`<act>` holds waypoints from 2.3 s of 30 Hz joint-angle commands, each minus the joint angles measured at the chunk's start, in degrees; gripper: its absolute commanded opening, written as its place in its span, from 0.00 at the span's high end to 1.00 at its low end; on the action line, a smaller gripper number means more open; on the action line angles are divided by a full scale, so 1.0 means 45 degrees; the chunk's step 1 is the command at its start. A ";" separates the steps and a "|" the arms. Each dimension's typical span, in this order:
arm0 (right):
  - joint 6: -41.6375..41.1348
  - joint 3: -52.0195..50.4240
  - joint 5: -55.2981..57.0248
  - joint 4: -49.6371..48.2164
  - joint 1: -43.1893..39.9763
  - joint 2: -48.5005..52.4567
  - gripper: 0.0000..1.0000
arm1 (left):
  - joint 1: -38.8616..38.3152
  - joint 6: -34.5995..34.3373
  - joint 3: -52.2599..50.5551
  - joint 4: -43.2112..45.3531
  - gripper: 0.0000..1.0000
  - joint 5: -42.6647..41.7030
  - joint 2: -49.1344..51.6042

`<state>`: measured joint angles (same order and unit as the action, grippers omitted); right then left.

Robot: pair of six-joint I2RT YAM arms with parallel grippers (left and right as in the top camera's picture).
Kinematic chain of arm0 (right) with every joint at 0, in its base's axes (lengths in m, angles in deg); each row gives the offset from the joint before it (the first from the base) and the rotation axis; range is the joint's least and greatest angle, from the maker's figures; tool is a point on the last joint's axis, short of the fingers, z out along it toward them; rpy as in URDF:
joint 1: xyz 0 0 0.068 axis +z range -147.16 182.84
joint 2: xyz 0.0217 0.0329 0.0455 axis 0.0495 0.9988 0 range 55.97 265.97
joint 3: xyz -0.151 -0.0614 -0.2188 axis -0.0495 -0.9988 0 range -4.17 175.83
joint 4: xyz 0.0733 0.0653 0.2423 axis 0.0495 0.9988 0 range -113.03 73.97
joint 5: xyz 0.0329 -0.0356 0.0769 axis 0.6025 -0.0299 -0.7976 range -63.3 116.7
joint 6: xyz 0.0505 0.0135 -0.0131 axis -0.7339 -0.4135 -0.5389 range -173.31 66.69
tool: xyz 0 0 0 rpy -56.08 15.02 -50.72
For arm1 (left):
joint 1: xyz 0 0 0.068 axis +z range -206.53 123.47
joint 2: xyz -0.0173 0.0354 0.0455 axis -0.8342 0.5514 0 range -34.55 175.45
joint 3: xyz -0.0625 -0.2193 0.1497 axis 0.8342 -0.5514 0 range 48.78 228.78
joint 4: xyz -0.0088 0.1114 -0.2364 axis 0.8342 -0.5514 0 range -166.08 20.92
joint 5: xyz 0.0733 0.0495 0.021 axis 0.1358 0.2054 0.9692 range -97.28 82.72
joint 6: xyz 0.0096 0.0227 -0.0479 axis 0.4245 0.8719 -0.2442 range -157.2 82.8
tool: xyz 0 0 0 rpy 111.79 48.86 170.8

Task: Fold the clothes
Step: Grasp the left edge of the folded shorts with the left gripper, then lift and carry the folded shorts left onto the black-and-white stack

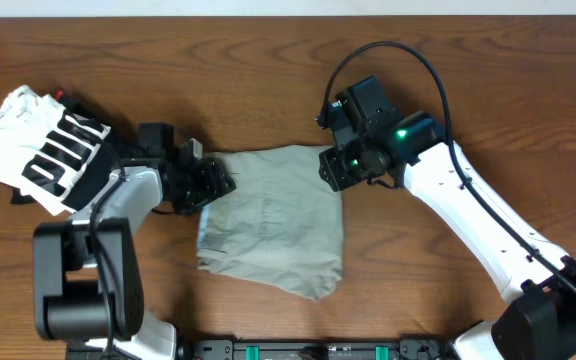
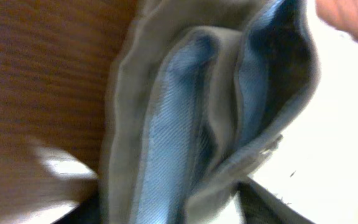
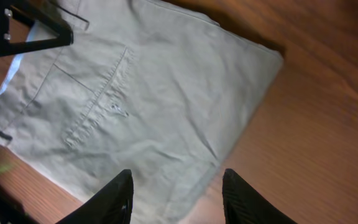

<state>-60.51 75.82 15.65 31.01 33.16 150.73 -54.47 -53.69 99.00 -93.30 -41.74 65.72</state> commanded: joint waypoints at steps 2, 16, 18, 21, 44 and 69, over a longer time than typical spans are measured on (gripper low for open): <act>-0.0112 0.0199 0.0874 0.0359 -0.0097 -0.0155 0.58 | -0.0117 0.0325 -0.0753 0.0000 0.92 -0.0738 0.1005; -0.1039 0.0199 0.2837 0.1685 -0.1530 -0.0539 0.62 | -0.0223 0.1141 -0.0699 0.0782 0.94 -0.1671 0.0850; -0.1122 0.0199 0.2846 0.1763 -0.1826 -0.0690 0.62 | -0.0175 0.1151 -0.0539 0.0733 0.94 -0.1676 0.0423; -0.1161 0.0199 0.2900 0.1914 -0.2361 -0.0986 0.62 | -0.0165 0.1239 -0.0204 0.0597 0.94 -0.1375 -0.0704; -0.1151 0.0199 0.2890 0.2618 -0.3643 -0.1938 0.62 | -0.0189 0.2390 0.2749 -0.1671 0.94 0.2438 -0.6071; -0.1093 0.0199 0.2895 0.2807 -0.3648 -0.1938 0.62 | 0.3512 0.3473 0.7669 -0.1035 0.94 0.5916 -0.5693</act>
<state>-64.86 75.82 28.02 43.58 17.08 142.97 -41.00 -38.66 131.74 -99.64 -15.83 40.19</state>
